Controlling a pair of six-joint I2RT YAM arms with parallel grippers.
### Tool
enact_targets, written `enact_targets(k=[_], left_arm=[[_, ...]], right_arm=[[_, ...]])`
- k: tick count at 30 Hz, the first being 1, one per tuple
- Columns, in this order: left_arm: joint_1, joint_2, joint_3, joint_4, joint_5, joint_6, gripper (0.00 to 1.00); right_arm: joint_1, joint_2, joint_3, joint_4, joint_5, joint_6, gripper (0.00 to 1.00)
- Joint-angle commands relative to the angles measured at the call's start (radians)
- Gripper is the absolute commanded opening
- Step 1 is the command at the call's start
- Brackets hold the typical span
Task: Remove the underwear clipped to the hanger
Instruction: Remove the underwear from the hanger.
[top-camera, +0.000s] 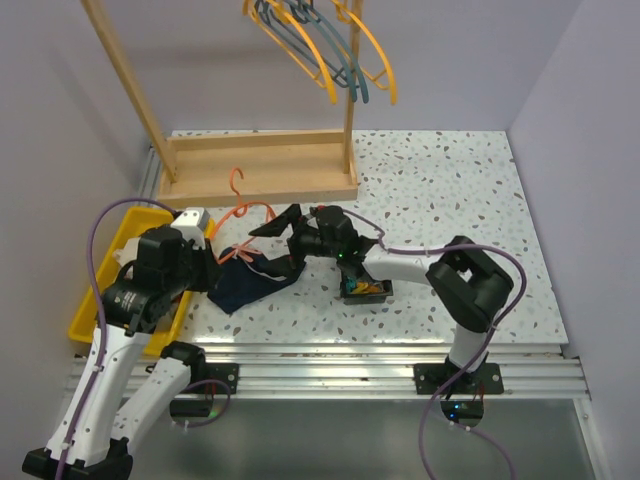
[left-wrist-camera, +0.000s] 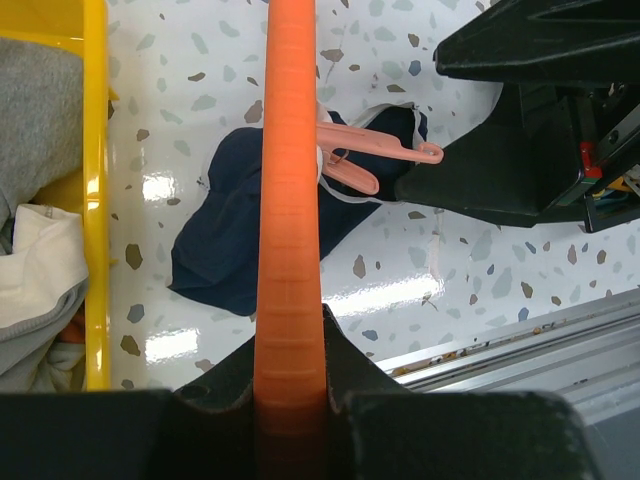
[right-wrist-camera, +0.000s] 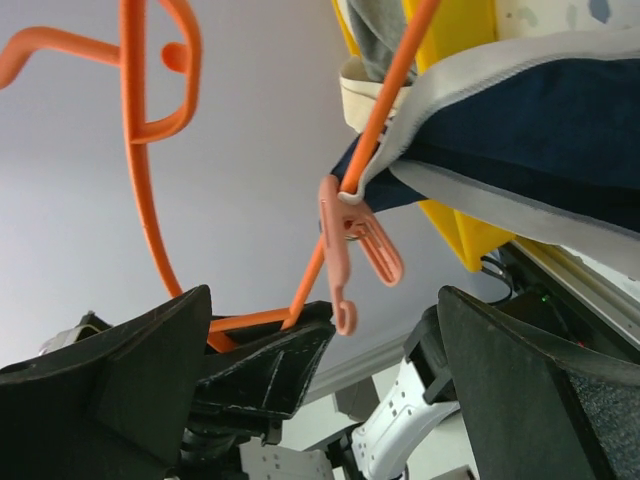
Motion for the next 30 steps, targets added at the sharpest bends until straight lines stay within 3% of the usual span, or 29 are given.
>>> enact_targets(k=[1,11,18,21,25,26,30], left_arm=[[0.007,0.005,0.037,0.034,-0.016,0.022,0.00],[0.007,0.008,0.045,0.032,-0.018,0.022,0.00],[0.007,0.002,0.042,0.030,-0.013,0.017,0.00],[0.007,0.003,0.042,0.030,-0.013,0.017,0.00],[0.007,-0.001,0.040,0.026,-0.013,0.019,0.00],[0.007,-0.003,0.040,0.024,-0.015,0.019,0.00],[0.007,-0.009,0.037,0.020,-0.022,0.020,0.00]], right_arm=[[-0.003,-0.009,-0.009,0.009,-0.043,-0.002,0.98],[0.045,0.119,0.055,0.200,-0.079,0.106,0.97],[0.054,0.169,0.063,0.309,-0.037,0.168,0.79],[0.059,0.198,0.077,0.386,-0.022,0.207,0.57],[0.062,0.211,0.078,0.423,-0.014,0.224,0.19],[0.062,0.209,0.071,0.430,-0.013,0.227,0.00],[0.062,0.191,0.031,0.458,-0.016,0.241,0.00]])
